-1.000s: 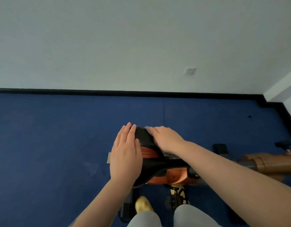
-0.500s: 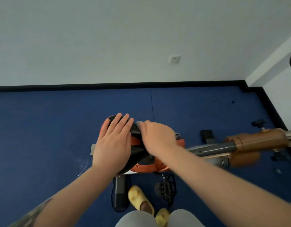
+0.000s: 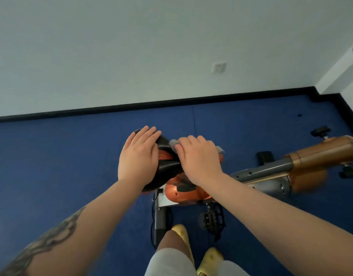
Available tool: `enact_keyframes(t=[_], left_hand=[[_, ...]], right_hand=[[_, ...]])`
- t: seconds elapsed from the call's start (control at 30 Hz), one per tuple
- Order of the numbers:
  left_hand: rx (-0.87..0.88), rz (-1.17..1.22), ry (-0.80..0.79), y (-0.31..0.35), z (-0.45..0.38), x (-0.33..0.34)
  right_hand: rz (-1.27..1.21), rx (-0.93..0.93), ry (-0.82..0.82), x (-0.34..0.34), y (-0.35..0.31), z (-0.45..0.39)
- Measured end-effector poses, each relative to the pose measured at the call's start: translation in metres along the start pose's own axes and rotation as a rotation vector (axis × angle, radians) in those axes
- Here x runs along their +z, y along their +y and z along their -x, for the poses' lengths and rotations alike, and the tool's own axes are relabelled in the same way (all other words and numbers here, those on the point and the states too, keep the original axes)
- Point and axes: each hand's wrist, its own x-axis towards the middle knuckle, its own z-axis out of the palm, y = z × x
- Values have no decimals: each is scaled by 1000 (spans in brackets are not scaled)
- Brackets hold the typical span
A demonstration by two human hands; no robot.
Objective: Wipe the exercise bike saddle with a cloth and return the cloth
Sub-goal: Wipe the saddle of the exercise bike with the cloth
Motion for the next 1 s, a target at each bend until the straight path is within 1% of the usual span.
enact_keyframes(t=[0.1,0.17,0.23,0.3,0.33,0.4,0.47,0.5,0.6,0.67,0.73,0.83,0.87,0.9,0.97,1.0], left_hand=[[-6,28,-2,0,-1,-1],[-17,38,8,0,-3,-2],[-20,57,15,-1,-5,-3],[-15,74,14,-3,-6,-3],[-14,81,13,-3,-5,-3],[-16,99,13,-4,-4,-4],[-18,115,9,-4,-4,-4],[-18,117,9,-4,-4,-3],[-26,119,3,-5,-4,-3],[-25,113,-2,-7,-4,-2],[-15,98,-10,-7,-3,-1],[9,77,-21,-6,-3,-2],[18,75,-25,-6,-4,-1],[26,77,-34,-7,-5,-1],[28,106,-69,-9,-5,-2],[28,127,-88,-10,-6,-3]], right_hand=[[-71,-18,39,-4,27,23],[-100,81,9,-6,34,20],[-63,199,-9,-7,25,4],[-11,239,-18,-4,11,-5],[3,205,4,-3,6,-3],[-4,71,61,-3,7,12],[-105,-27,54,-4,24,23],[-205,-14,28,-6,36,24],[-465,210,-11,-6,55,13],[-473,373,14,-4,46,10],[-455,533,102,4,32,15],[-523,678,288,10,14,25],[-530,722,304,9,12,20],[-530,776,271,9,12,13],[-571,896,151,3,17,-2],[-616,946,134,0,18,-6]])
